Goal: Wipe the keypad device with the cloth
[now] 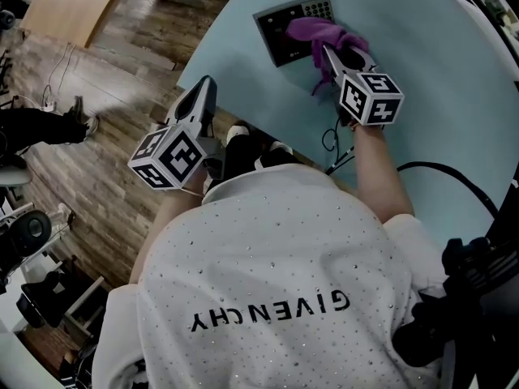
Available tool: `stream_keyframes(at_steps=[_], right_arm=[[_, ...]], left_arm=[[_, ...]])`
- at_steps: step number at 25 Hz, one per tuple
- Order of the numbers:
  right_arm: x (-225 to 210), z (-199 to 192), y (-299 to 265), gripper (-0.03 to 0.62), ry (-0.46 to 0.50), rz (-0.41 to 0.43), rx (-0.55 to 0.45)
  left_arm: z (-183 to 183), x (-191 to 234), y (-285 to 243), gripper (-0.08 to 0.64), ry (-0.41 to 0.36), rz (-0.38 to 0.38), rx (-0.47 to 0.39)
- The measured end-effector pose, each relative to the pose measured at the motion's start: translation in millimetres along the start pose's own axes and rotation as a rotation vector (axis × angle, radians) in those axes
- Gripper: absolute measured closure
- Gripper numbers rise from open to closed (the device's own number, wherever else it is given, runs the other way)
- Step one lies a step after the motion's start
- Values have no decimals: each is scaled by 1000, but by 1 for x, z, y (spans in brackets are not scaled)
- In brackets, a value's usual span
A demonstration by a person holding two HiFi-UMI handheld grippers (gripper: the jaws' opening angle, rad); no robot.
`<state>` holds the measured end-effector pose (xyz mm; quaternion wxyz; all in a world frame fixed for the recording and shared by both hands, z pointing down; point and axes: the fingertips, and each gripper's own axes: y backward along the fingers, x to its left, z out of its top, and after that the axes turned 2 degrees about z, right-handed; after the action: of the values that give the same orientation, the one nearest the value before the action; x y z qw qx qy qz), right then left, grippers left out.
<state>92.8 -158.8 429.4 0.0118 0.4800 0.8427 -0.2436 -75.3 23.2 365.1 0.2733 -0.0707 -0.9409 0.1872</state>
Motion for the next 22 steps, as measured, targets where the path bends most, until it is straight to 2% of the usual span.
stream_keyframes(at_steps=[8, 15, 17, 18, 22], right_arm=[[-38, -8, 10, 520, -174, -140, -23], [-41, -5, 13, 520, -157, -161, -32], [-25, 6, 13, 520, -85, -107, -63], [-11, 11, 12, 520, -36, -54, -77], [62, 16, 0, 520, 176, 217, -65]], left_arm=[[-1, 2, 2, 560, 3, 10, -4], [-5, -1, 1, 560, -2, 7, 4], [-6, -2, 0, 560, -4, 5, 7], [-7, -2, -1, 560, -4, 3, 10], [-11, -4, -4, 560, -5, -6, 23]])
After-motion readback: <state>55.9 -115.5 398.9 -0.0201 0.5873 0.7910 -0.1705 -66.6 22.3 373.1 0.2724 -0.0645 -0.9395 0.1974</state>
